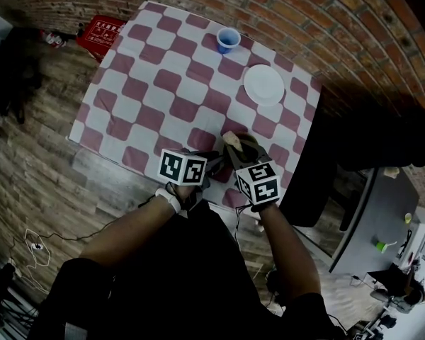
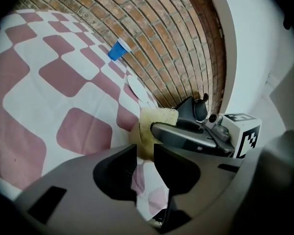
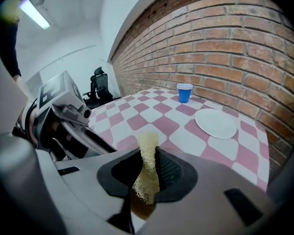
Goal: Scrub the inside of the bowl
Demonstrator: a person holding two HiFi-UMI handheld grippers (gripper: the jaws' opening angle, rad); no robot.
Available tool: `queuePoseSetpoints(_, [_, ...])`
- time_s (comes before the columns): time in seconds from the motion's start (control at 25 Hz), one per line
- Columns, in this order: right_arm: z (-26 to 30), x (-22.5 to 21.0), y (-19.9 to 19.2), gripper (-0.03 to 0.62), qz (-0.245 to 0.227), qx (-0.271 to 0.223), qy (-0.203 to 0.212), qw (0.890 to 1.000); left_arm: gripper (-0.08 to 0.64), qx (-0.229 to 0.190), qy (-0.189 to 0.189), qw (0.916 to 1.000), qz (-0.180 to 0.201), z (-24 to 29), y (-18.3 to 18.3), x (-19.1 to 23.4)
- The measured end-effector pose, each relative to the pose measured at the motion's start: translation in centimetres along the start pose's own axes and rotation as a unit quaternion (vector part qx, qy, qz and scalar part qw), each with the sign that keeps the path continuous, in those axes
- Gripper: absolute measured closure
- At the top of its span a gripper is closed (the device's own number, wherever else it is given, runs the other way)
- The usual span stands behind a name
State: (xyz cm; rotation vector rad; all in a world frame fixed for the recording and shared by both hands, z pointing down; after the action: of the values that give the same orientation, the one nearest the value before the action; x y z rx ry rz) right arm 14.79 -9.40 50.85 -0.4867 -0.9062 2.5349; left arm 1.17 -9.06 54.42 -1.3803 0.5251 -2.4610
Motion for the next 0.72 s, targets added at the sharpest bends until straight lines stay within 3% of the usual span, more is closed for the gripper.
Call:
queuePoseSetpoints(0.2, [-0.6,-1.3,0.2,0.505,0.005,-0.001,-0.014,1.0,0.46,0.012,0.003,0.9999,0.007,1.4,0.5,-0.2])
queuePoseSetpoints(0.52, [-2.7,-3.1,-1.5,0.505,-0.024,0.017,-0.043,0.999,0.498,0.036,0.041,0.9985,-0.006,2.3,0.7,0.1])
queuePoseSetpoints(0.72, [-3.1,-1.8,-2.5,0.505,-0.037,0.027,-0.03,0.998,0.531,0.037,0.063,0.9974,0.0,2.4,0.9,-0.2])
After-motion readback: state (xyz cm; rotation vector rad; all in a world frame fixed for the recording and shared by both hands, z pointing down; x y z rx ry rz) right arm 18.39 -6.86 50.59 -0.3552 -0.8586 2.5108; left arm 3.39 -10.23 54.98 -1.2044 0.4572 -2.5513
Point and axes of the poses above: the fingertips, and each gripper's own axes: z forward along the fingers, x to its left, y out of its top, the point moved 9 cm from there along -z, backward along the fingers, and after that the axes turned 6 degrees about z, right-handed, at the moved point
